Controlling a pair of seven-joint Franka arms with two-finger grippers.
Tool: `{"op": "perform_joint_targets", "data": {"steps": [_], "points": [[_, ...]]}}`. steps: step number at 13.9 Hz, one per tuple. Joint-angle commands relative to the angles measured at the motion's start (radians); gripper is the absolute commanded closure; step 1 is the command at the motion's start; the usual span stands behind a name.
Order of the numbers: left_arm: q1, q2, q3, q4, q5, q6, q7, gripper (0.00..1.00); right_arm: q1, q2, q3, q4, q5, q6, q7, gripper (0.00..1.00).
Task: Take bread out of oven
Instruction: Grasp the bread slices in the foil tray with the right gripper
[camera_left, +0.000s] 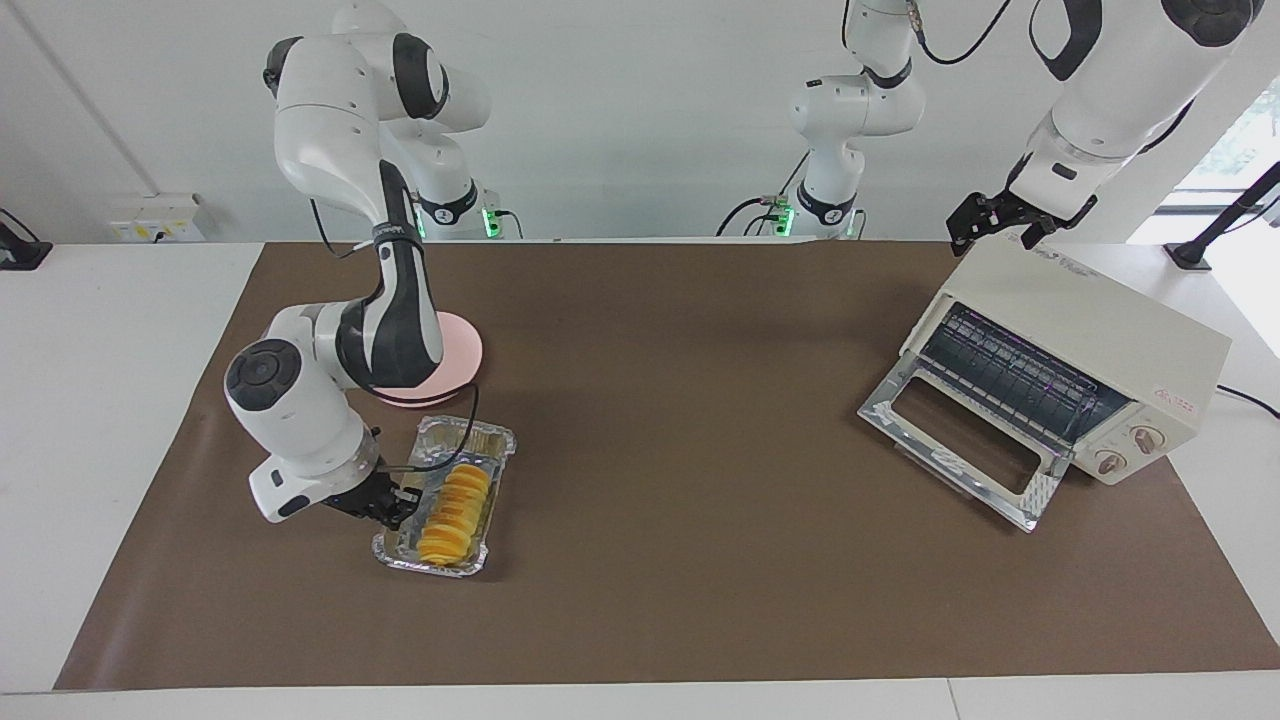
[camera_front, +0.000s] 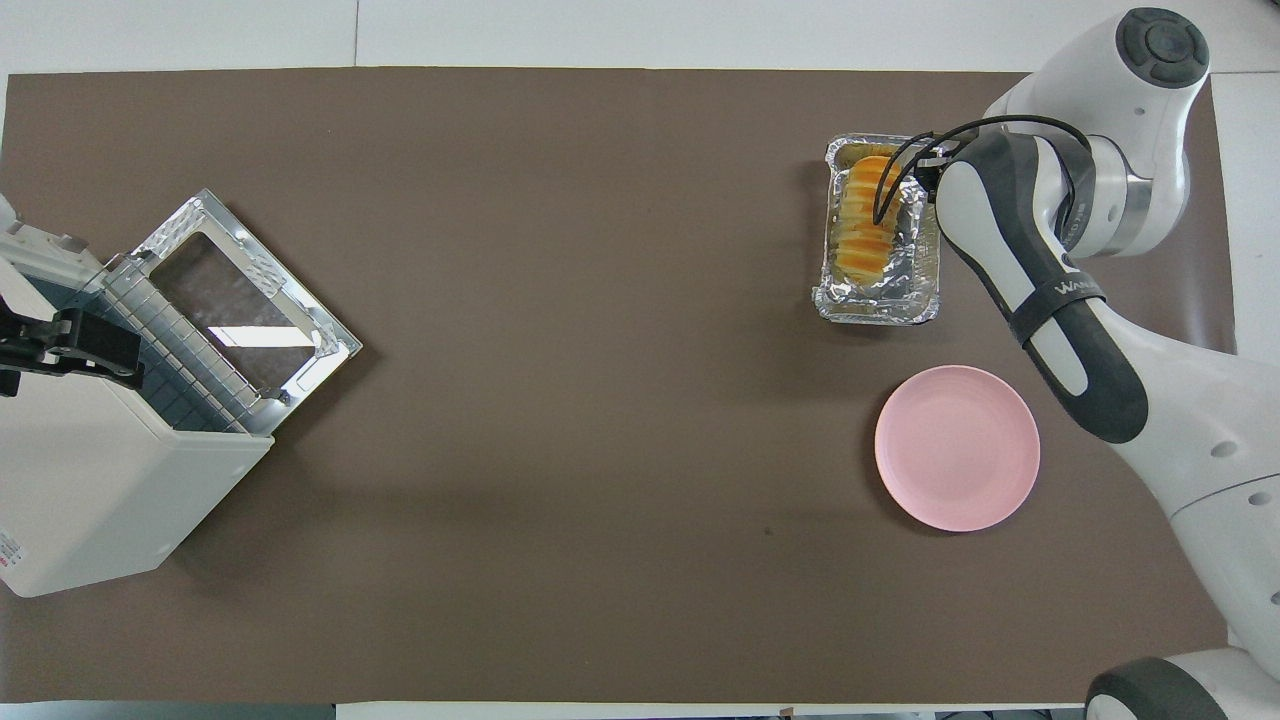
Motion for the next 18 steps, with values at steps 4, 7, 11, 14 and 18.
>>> {"op": "perform_joint_targets", "data": {"steps": [4, 7, 11, 14, 18], "points": [[0.008, -0.019, -0.002, -0.014, -0.013, 0.012, -0.002, 0.00, -0.061, 0.060, 0.015, 0.050, 0.036, 0.039, -0.176, 1.00], [0.008, -0.019, -0.004, -0.014, -0.013, 0.012, -0.002, 0.00, -0.066, 0.090, 0.015, 0.107, 0.039, 0.015, -0.176, 1.00], [0.008, -0.019, -0.002, -0.014, -0.013, 0.012, -0.002, 0.00, -0.066, 0.090, 0.016, 0.105, 0.042, 0.036, -0.179, 1.00], [0.008, -0.019, -0.002, -0.014, -0.013, 0.012, -0.002, 0.00, -0.050, 0.078, 0.023, 0.102, 0.057, 0.079, -0.172, 0.01], [0.008, -0.019, -0.002, -0.014, -0.013, 0.012, -0.002, 0.00, -0.047, 0.064, 0.018, 0.096, -0.030, 0.007, -0.172, 0.00]]}}
